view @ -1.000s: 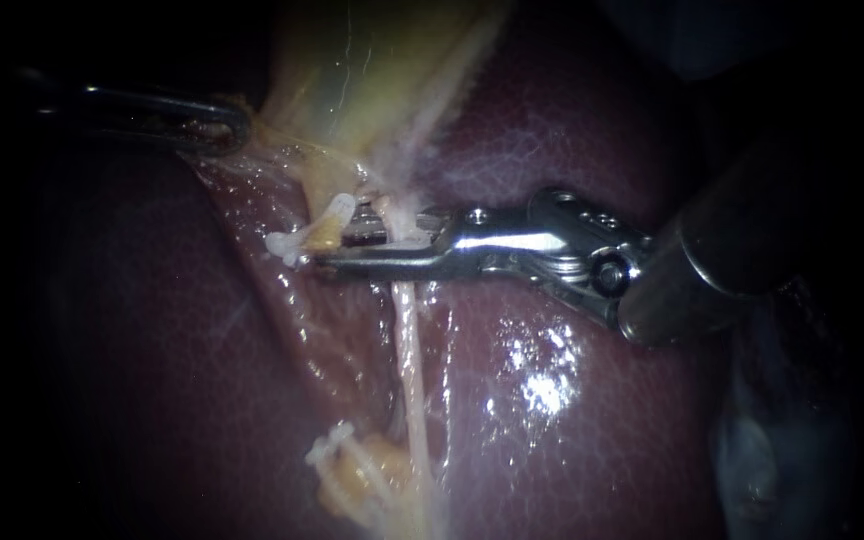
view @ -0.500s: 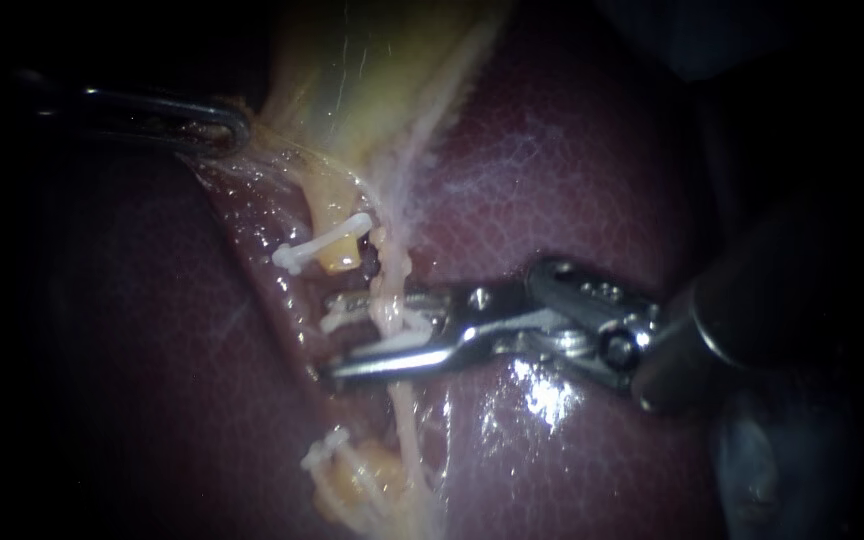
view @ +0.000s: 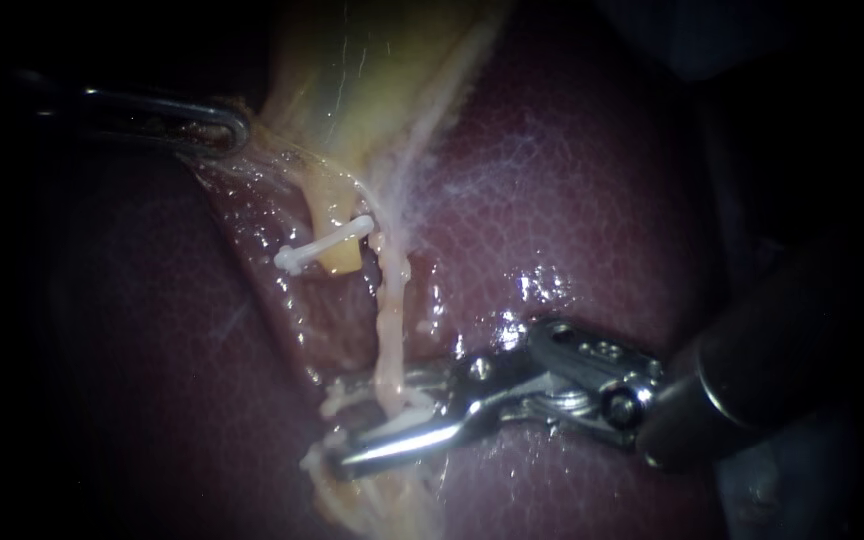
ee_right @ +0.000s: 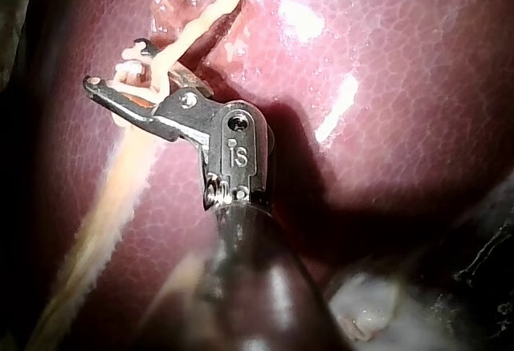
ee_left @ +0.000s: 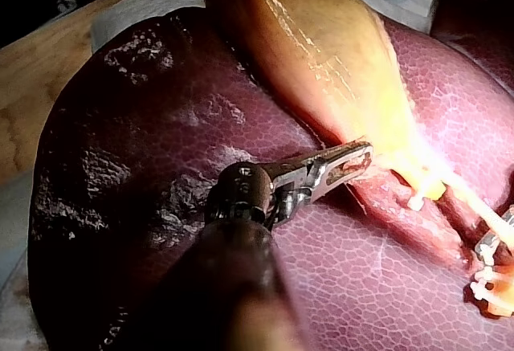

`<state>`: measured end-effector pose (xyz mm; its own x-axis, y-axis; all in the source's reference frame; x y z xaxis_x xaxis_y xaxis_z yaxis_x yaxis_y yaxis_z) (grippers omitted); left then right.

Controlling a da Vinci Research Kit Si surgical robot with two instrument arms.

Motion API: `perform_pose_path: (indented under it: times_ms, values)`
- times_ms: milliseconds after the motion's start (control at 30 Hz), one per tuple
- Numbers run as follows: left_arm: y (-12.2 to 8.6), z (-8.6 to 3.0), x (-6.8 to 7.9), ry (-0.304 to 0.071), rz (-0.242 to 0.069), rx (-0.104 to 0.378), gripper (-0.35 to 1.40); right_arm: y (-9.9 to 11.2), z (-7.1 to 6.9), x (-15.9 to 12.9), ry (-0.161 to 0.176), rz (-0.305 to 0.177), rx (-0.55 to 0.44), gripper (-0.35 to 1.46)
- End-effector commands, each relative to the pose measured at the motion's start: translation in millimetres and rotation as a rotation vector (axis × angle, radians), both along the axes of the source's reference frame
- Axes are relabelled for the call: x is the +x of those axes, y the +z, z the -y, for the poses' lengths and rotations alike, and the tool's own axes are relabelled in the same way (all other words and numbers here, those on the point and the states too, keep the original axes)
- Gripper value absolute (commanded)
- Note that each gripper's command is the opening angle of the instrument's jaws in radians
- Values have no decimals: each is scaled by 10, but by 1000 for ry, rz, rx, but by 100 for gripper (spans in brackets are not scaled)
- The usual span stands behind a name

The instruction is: Clipping first clip right tube

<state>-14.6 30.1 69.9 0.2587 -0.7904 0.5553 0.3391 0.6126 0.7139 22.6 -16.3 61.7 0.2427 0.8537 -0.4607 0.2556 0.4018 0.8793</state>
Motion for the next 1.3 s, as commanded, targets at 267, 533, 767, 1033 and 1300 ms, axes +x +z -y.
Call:
perform_pose_path:
  times_ms: [267, 533, 767, 1033, 1300]
  values:
    - [0, 0, 0, 0, 0, 0, -35, 0, 6, -1, -13, -3, 7, 46]
    - [-1, 0, 0, 0, 0, 0, -35, 8, 2, -9, -11, 1, 11, 28]
    - [-1, 0, 0, 0, 0, 0, -35, 9, 1, -14, -13, 0, 12, 9]
    - [-1, 0, 1, -2, 0, 5, -35, 8, 1, -16, -12, 0, 12, -25]
    - [-1, 0, 1, -2, 0, 6, -35, 8, 1, -18, -22, -3, 12, -35]
